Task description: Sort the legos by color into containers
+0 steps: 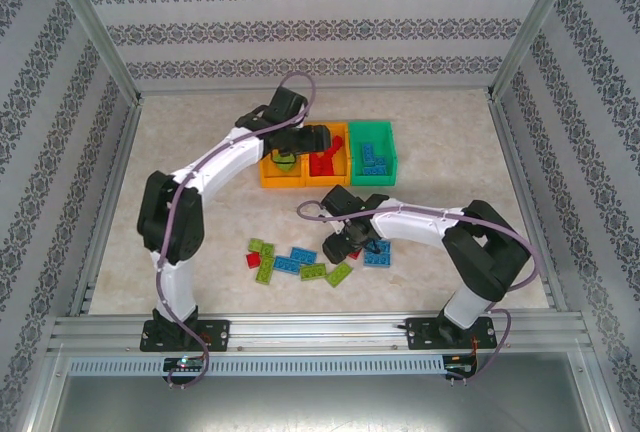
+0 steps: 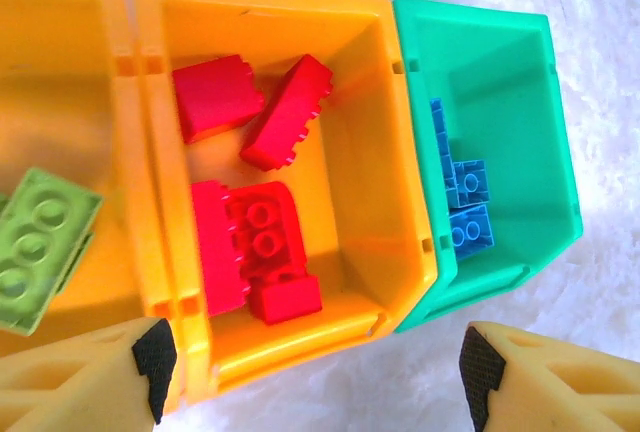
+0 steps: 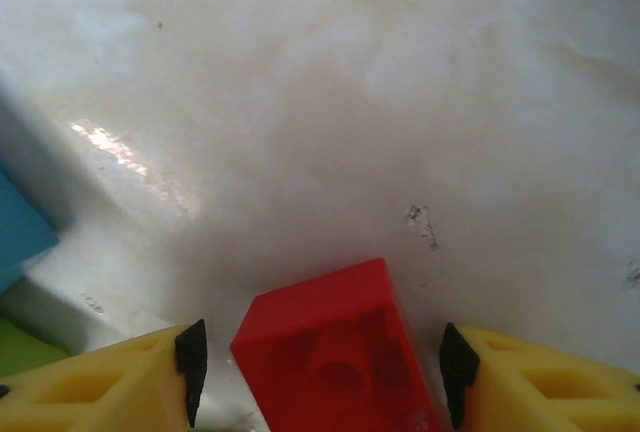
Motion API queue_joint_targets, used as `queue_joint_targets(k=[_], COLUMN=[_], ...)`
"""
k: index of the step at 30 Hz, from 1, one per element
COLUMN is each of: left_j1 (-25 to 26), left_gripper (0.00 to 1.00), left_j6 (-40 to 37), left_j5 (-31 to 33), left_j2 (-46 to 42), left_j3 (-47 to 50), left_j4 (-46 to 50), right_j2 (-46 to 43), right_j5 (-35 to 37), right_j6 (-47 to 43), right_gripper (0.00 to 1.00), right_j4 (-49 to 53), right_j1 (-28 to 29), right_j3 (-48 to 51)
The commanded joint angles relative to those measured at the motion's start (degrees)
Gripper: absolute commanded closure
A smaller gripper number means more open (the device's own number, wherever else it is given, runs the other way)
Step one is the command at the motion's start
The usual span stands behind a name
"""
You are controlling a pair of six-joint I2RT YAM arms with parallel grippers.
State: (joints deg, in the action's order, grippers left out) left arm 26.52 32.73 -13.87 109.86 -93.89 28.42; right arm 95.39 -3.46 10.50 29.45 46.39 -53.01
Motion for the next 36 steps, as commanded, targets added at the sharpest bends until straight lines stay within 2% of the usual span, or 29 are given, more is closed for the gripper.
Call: queue_joint_targets(k=[1, 6, 9, 16, 20, 26, 30, 36], left_j1=[-2.07, -3.57, -4.40, -5.14, -5.18, -5.23, -4.97, -3.04], left_gripper=[0.22, 0.20, 0.19, 0.18, 0.18, 0.18, 0.18, 0.20], left_j6=[2.32, 2.42, 3.35, 3.32, 2.59, 2.77, 3.31, 7.57], left_j5=[0.12, 3.34, 4.75, 7.36, 9.12, 9.54, 8.24, 7.32], left_j2=[-5.77, -13.25, -17.05, -23.56, -26.62, -31.57, -33.75, -37.18], left_j3=[6.42, 14.92, 19.52, 27.37, 30.70, 36.65, 40.89, 48.06], left_j4=[-4.58, -5.00, -5.60, -3.50, -1.12, 1.10, 2.80, 4.48], right_j2=[0.67, 0.72, 0.00, -0.82, -0.07, 5.11, 10.97, 20.09], right_j5=[3.49, 4.60, 4.31, -2.41, -6.98, -7.89, -8.89, -9.63], right_j6=[0.84, 0.13, 0.15, 3.12, 8.37, 16.08, 20.01, 20.55], right_gripper=[0.42, 0.57, 0.62, 0.72, 0.73, 0.73, 0.70, 0.68], right_j4=[2.84, 3.42, 2.36, -1.94, -5.74, -7.53, -7.57, -4.20], right_j1=[0.54, 0.55, 0.08, -6.72, -12.72, -19.01, -21.45, -22.74], right_j3=[-2.08, -3.41, -4.67, -11.52, -15.83, -23.59, -29.59, -39.46])
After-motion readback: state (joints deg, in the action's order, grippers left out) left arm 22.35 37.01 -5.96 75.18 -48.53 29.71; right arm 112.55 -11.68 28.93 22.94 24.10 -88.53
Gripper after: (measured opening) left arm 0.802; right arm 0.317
